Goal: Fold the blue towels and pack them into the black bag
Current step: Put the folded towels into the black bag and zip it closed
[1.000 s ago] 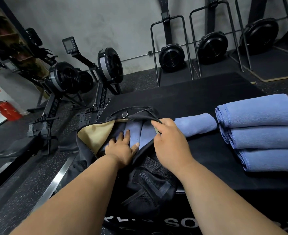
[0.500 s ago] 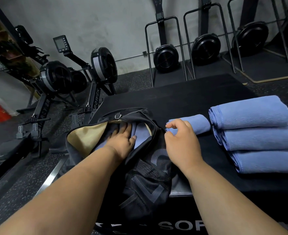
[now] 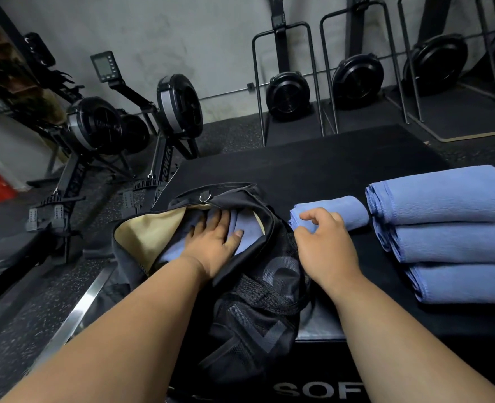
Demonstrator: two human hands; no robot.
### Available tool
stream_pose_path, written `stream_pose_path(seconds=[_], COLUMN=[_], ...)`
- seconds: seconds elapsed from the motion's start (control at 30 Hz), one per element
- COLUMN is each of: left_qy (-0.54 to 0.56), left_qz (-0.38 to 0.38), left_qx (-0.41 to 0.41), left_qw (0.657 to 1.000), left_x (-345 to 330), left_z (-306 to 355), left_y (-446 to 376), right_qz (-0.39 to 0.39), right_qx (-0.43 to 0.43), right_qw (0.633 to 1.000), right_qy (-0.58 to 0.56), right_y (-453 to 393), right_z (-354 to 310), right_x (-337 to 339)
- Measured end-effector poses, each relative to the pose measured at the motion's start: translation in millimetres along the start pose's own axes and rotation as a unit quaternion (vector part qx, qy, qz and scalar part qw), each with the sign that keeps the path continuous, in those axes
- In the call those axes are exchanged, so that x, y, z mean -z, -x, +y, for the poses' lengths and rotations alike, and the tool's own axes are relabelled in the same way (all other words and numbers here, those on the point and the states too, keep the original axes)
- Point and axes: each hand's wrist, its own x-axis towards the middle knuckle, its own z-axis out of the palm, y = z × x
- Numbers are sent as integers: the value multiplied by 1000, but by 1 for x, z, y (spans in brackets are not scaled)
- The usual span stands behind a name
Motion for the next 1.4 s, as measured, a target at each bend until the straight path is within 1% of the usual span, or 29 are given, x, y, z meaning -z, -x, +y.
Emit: stream_pose_path(seconds=[0.13, 0.23, 0.3, 0.37, 0.5, 0.57, 0.7, 0.83, 0.97, 1.03, 1.23, 1.4], left_qy=[-20, -1, 25, 66, 209, 239, 260, 232, 220, 220, 218, 223], left_qz=[-5, -9, 1, 25, 73, 99, 106, 109, 147, 154, 120, 71], left_qx=[-1, -10, -23, -26, -26, -20, -27, -37, -24, -26, -15, -47], left_qw=[1000, 1000, 999, 997, 975, 966, 960, 966, 964, 963, 968, 971], left_x=[0, 5, 10, 18, 31, 35, 33, 25, 23, 26, 27, 16], left_z=[4, 5, 2, 1, 0, 3, 16, 23, 26, 30, 42, 44], left_y=[1, 4, 11, 25, 69, 94, 124, 136, 140, 142, 151, 158], right_qz=[13, 3, -9, -12, -22, -36, -70, -54, -26, -8, -12, -28], right_qx=[-1, -5, -11, -6, 34, 68, 103, 101, 95, 92, 115, 133], right_qw=[999, 994, 992, 991, 982, 973, 954, 969, 981, 985, 977, 969], right_qy=[46, 105, 122, 136, 182, 218, 273, 219, 169, 148, 182, 206], right_y=[-2, -7, -11, -14, -19, -22, -30, -34, -33, -32, -25, -27], right_z=[10, 20, 26, 31, 41, 47, 52, 52, 52, 52, 54, 59], right_x=[-2, -1, -1, -4, -5, -5, -12, -13, -11, -6, 8, 4])
